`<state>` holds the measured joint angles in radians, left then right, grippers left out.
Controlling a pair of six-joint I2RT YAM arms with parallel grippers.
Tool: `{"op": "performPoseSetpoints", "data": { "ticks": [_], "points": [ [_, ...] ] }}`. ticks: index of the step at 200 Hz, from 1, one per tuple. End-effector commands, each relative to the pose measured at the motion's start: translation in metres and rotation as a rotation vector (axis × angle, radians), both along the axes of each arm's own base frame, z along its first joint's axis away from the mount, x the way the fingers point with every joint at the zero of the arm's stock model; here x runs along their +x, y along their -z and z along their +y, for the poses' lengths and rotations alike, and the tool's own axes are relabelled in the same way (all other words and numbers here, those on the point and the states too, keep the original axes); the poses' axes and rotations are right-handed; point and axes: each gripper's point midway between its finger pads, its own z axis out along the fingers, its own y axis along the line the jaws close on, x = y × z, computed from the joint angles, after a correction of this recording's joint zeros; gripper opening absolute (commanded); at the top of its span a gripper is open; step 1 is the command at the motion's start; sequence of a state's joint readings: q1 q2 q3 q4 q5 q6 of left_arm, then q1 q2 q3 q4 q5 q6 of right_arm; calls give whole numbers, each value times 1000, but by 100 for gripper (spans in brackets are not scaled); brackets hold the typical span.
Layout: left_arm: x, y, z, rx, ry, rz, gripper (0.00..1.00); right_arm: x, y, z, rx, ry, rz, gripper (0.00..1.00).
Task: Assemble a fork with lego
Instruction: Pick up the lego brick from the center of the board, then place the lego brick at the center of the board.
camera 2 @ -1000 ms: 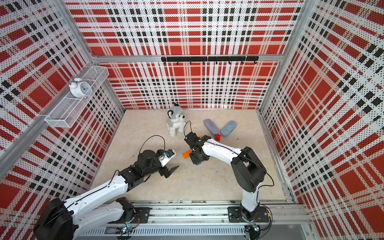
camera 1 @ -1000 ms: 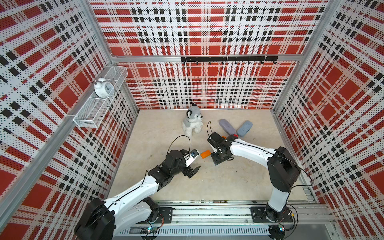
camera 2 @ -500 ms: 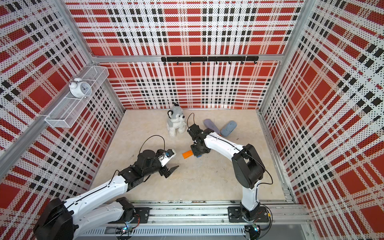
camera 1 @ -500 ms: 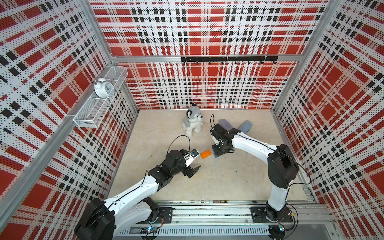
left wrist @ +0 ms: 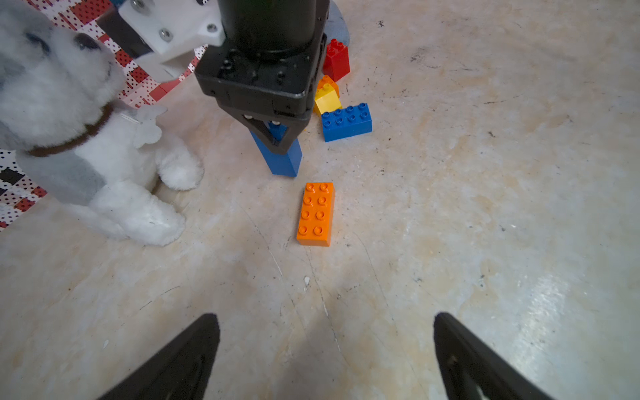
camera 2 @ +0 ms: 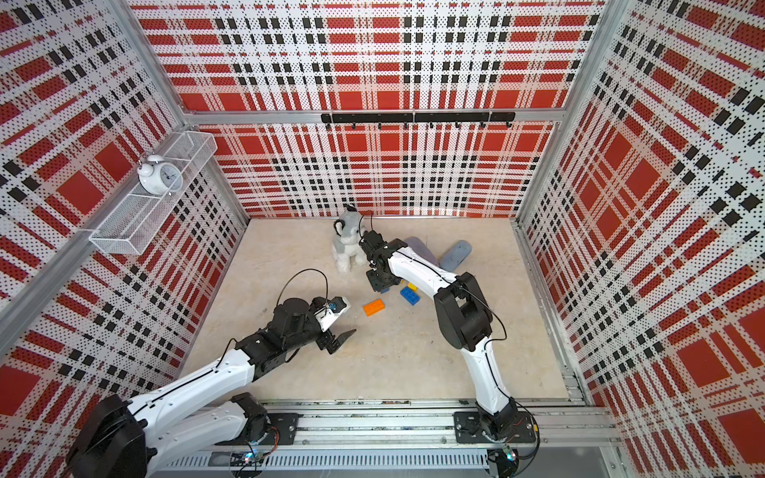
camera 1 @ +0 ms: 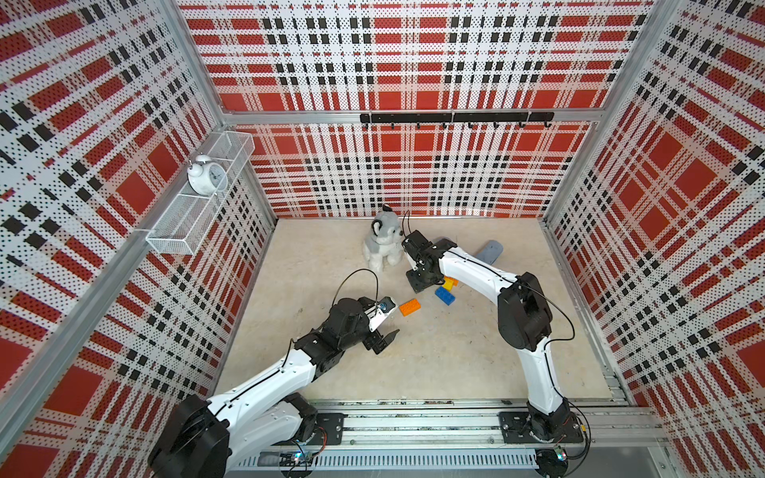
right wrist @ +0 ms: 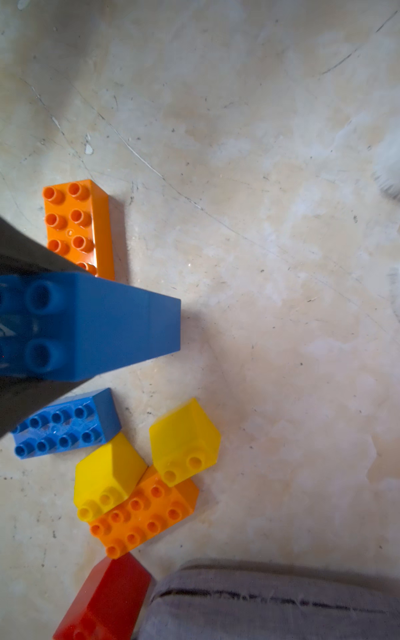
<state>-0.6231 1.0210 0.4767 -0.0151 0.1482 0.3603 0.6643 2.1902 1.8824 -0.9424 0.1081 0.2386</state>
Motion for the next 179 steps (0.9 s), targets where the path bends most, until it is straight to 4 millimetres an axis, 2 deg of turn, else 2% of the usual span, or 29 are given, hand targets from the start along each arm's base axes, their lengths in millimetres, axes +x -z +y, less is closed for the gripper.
{"op": "performPoseSetpoints", "data": {
  "ticks": [1, 39, 88, 106, 120, 137, 179],
  "points": [
    [8, -16, -1, -29, -21, -33, 98, -4, 9, -3, -19, -4, 51, 31],
    [7, -14, -1, -24, -18, -31, 98, -9, 30, -7, -44, -8, 92, 31],
    [7, -12, -2, -24, -13, -23, 98, -23, 70, -13, -91, -27, 181, 31],
    [6, -11, -3, -24, -9, -21, 98, -27, 79, -14, -97, -27, 204, 31],
    [7, -10, -3, -22, -10, -18, 98, -24, 71, -13, -90, -23, 187, 31],
    [7, -10, -3, -22, -10, -18, 98, -16, 48, -10, -60, -17, 131, 34],
    [8, -9, -3, -21, -12, -7, 98, -1, -13, -1, 25, -15, 24, 53]
  ]
}}
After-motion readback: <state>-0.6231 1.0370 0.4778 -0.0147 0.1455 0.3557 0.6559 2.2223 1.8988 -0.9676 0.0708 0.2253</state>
